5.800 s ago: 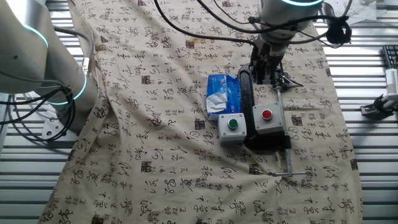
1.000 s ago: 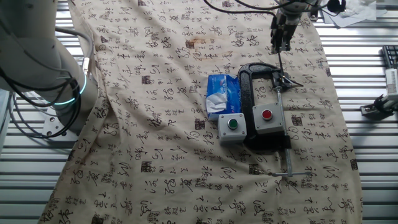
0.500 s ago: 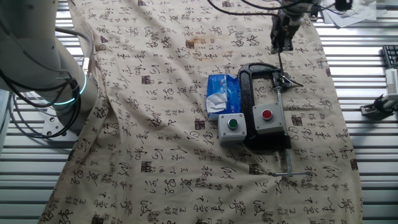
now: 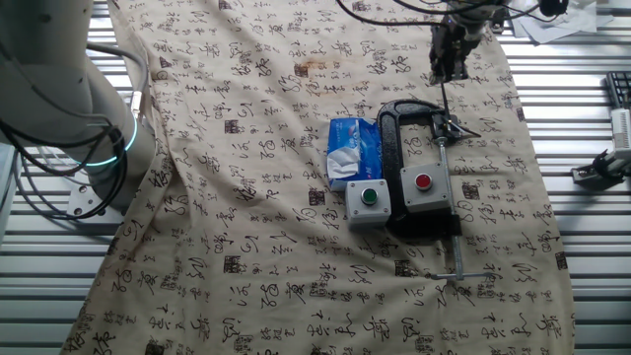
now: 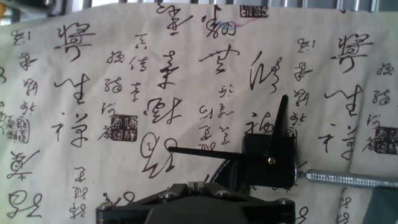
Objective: Turn the hands of a clock
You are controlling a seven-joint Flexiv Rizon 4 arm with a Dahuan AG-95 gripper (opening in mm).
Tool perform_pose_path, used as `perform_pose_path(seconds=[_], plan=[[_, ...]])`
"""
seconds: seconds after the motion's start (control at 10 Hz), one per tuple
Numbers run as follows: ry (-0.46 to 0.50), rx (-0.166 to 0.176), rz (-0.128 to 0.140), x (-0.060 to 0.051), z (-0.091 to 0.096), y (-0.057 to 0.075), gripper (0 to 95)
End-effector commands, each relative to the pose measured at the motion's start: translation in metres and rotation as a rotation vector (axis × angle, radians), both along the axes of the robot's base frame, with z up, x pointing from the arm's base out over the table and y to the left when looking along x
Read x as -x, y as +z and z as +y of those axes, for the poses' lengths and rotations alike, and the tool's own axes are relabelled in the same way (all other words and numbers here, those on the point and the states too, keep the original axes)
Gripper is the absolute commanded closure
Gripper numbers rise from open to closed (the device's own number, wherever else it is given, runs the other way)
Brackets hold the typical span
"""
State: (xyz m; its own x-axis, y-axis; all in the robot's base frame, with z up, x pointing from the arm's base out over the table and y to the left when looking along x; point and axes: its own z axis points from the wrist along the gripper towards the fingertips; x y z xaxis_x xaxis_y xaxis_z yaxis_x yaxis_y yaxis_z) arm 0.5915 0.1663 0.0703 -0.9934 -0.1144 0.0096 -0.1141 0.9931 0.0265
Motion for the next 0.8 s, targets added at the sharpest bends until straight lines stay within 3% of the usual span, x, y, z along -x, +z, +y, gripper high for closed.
perform_pose_path(seconds=[0.1, 0.8], plan=[[-0.004, -0.001, -0.018, 0.000, 0.000, 0.000, 95.0], [-0.056, -0.003, -0.009, -0.006, 0.015, -0.006, 95.0]])
